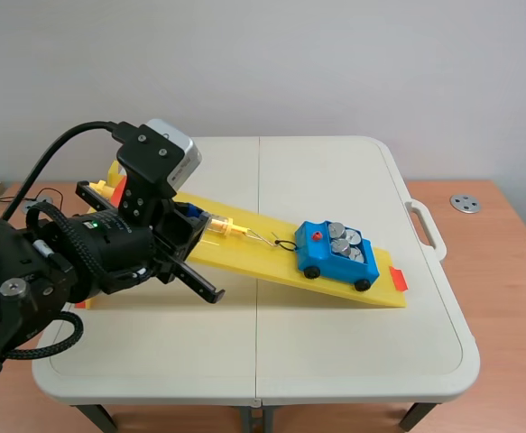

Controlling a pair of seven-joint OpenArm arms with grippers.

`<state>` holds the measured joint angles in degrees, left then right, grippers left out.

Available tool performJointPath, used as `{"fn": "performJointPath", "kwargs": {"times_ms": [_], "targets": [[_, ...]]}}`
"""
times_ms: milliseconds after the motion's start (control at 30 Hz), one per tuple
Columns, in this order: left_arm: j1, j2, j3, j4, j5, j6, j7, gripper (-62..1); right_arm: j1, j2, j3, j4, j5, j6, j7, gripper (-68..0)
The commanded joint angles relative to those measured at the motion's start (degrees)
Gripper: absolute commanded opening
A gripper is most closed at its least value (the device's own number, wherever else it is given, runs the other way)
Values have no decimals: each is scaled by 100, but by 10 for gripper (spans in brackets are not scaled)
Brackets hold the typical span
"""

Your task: Place the four metal weights on the blue cart on the ramp.

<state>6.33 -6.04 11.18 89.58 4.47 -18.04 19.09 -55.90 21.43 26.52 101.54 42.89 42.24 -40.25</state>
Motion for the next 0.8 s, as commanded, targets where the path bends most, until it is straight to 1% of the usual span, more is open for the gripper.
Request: {"fn": "performJointPath", "kwargs": {"times_ms": [0,100,300,400,467,500,567,733,767], "targets": [[-168,39,-122,584,-407,225,-463,-582,103,175,258,632,212,48,619,-462],[-9,-35,-125,894,-610,199,-216,-582,321,175,280,632,212,48,802,-462],[756,-404,-125,2022,-953,186,243,-582,1110,175,278,632,258,48,1029,-462],[1215,-560,-125,2551,-1056,184,533,-582,1517,175,278,632,280,48,1075,-461],[1532,-623,-133,2835,-1117,186,708,-573,1735,173,273,632,304,48,1126,-442],[1698,-643,-149,2953,-1132,186,761,-547,1836,173,273,632,367,48,1132,-421],[2031,-640,-181,3147,-1141,186,776,-456,2013,170,273,632,476,48,1156,-369],[2732,-640,-232,3545,-1246,186,769,-151,2308,50,273,632,581,48,1200,-220],[2861,-640,-232,3617,-1246,186,752,-95,2328,11,271,636,691,48,1241,-191]]}}
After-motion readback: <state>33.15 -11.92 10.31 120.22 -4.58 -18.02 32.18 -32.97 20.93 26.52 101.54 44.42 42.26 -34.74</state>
